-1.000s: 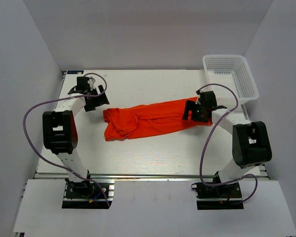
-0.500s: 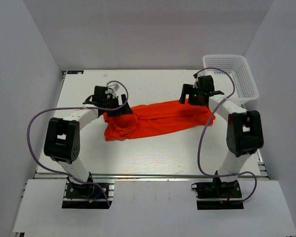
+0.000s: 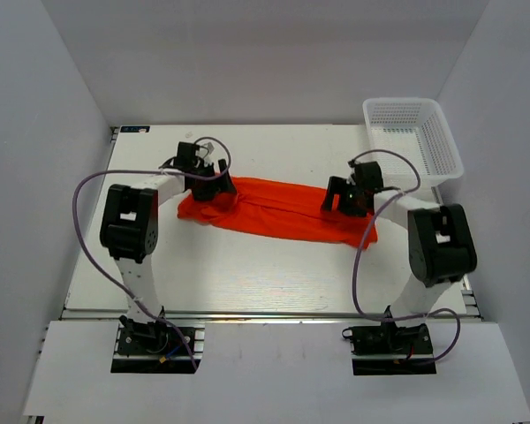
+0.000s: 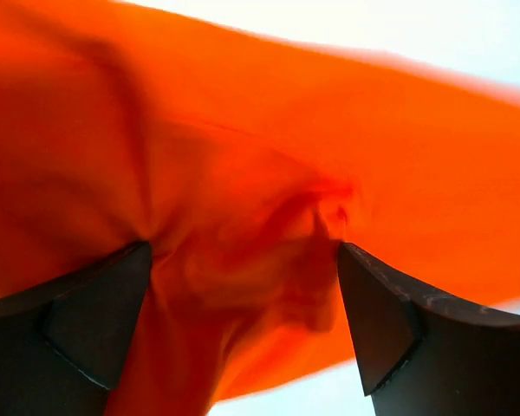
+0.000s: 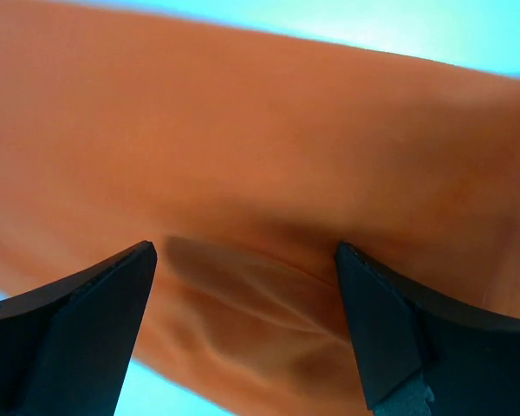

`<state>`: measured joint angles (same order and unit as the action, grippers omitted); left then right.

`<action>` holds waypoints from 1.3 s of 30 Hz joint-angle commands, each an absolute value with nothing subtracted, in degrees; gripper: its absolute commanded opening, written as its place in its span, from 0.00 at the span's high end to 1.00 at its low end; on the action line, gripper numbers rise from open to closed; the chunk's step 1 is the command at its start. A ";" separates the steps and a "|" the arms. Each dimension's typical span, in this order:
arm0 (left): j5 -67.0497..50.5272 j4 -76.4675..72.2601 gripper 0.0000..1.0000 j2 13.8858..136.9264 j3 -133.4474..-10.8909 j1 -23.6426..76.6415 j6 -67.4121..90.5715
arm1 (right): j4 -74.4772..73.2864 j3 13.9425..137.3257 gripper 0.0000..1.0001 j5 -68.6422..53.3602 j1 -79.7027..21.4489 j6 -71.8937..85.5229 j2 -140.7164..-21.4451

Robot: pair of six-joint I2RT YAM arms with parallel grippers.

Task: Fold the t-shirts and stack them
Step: Rotate the tshirt 90 degrees

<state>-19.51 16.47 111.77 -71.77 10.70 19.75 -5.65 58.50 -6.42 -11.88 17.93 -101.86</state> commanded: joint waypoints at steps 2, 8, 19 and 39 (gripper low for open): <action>-12.38 22.06 0.00 125.13 -87.64 7.65 17.23 | -11.86 44.59 0.10 -11.33 -16.32 21.88 -95.55; -26.33 23.45 0.00 151.83 -130.03 9.49 16.35 | -8.35 35.77 0.10 -22.49 -33.02 25.13 -84.21; -32.34 -3.06 0.00 165.86 -140.48 13.71 35.15 | -7.82 56.86 0.10 -29.88 -59.85 14.95 -101.51; -22.06 5.44 0.00 125.27 -134.76 13.71 20.93 | -1.31 49.76 0.10 -15.58 -61.96 15.20 -80.79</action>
